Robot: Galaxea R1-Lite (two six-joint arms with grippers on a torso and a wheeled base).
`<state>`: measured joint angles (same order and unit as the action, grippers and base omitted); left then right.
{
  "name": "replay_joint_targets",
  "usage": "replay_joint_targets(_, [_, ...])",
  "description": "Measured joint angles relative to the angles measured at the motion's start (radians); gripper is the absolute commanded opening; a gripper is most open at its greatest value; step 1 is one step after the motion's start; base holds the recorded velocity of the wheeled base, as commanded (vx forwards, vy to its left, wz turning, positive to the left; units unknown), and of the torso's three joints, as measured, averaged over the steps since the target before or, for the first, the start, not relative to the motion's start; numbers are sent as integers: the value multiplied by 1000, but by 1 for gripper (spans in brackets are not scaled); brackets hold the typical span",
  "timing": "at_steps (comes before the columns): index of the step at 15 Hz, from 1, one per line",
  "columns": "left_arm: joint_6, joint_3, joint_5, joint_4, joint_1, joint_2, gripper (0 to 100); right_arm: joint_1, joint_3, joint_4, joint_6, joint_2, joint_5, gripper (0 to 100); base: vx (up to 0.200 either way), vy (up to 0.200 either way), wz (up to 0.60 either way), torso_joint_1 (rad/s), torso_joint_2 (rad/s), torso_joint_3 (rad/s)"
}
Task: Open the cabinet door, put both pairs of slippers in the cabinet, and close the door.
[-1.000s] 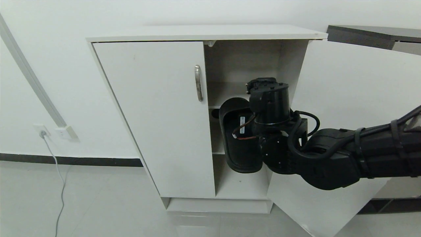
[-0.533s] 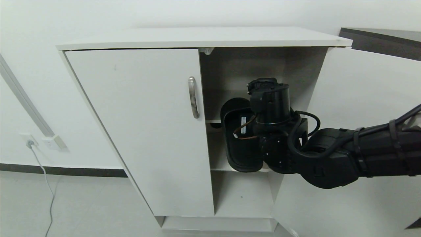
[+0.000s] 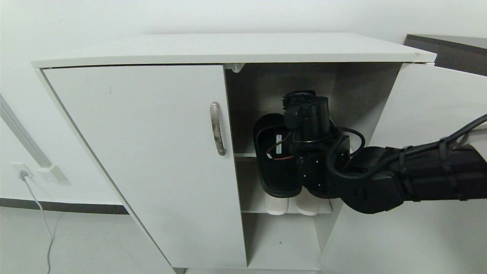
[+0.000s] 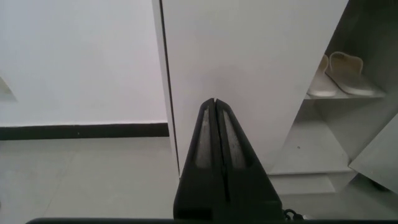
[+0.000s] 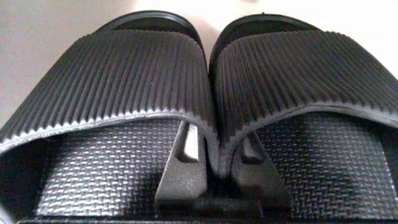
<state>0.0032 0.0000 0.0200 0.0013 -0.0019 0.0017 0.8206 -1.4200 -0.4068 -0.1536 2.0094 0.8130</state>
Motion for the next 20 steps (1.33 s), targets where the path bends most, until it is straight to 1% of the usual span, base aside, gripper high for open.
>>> replay_joint_targets(3, [0, 0, 1, 0, 0, 0, 0, -26, -85, 40, 0, 38, 0, 0, 0, 0, 0, 0, 0, 0])
replay_joint_targets(9, [2, 0, 1, 0, 0, 0, 0, -79, -265, 198, -6, 99, -23, 0, 0, 0, 0, 0, 0, 0])
replay_joint_targets(14, [4, 0, 0, 0, 0, 0, 0, -106, -389, 246, -9, 154, -34, 0, 0, 0, 0, 0, 0, 0])
replay_joint_targets(20, [3, 0, 0, 0, 0, 0, 0, -126, -476, 277, -15, 213, -67, 0, 0, 0, 0, 0, 0, 0])
